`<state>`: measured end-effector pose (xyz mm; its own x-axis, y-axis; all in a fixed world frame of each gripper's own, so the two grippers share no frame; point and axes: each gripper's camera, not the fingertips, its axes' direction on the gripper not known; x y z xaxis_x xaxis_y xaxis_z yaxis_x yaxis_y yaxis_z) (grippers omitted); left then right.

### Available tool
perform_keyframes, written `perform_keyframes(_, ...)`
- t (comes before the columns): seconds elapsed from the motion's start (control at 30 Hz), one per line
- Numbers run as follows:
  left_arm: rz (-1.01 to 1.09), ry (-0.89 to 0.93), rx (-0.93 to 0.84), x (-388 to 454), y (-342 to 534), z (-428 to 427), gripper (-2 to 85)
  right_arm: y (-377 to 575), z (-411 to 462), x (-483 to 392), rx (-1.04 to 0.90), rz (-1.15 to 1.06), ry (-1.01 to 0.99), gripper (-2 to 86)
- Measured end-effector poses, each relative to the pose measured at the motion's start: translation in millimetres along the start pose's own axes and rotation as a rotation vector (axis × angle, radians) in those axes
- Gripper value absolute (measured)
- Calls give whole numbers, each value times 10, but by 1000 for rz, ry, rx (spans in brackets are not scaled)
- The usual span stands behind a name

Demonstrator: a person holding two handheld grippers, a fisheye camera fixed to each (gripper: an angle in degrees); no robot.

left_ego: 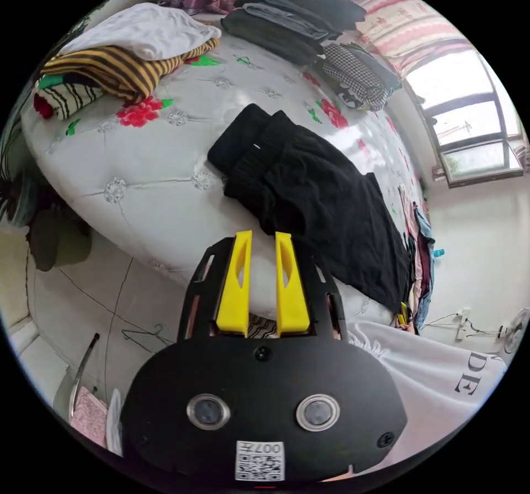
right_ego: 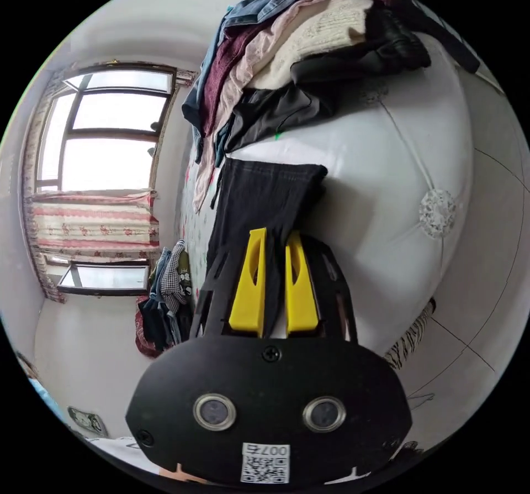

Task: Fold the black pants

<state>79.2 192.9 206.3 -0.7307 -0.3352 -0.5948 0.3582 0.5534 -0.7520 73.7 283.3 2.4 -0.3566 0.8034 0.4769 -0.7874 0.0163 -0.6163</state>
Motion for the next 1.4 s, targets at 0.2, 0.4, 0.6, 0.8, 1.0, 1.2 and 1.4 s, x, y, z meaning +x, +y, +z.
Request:
perform_keyframes(0.2, -146, 133, 68, -486, -46, -293, 87, 414, 313, -1647, -178, -687, 61, -2)
perform_keyframes(0.4, -230, 258, 126, -873, -199, -451, 113, 2196, 885, -2775, -539, -1449, -47, -3)
perform_keyframes(0.6, -253, 388, 140, -1074, -407, -424, 133, 3529, 2119, -2076, -1076, -1504, 144, -1)
perform_keyframes(0.8, -225, 410, 124, -1139, -561, -421, 113, 3670, 2190, -1884, -1114, -1500, 183, 2)
perform_keyframes(1.0, -267, 459, 114, -1282, -565, -377, 53, 3681, 2070, -1867, -1185, -1504, 65, 25)
perform_keyframes(1.2, -206, 601, 221, -1157, -508, -579, 31, 3353, 1818, -1834, -1071, -1345, 3, 51)
perform_keyframes(1.4, 267, 606, 216, 101, -750, -904, 24, 2513, 1414, -1792, -887, -1142, -17, 73)
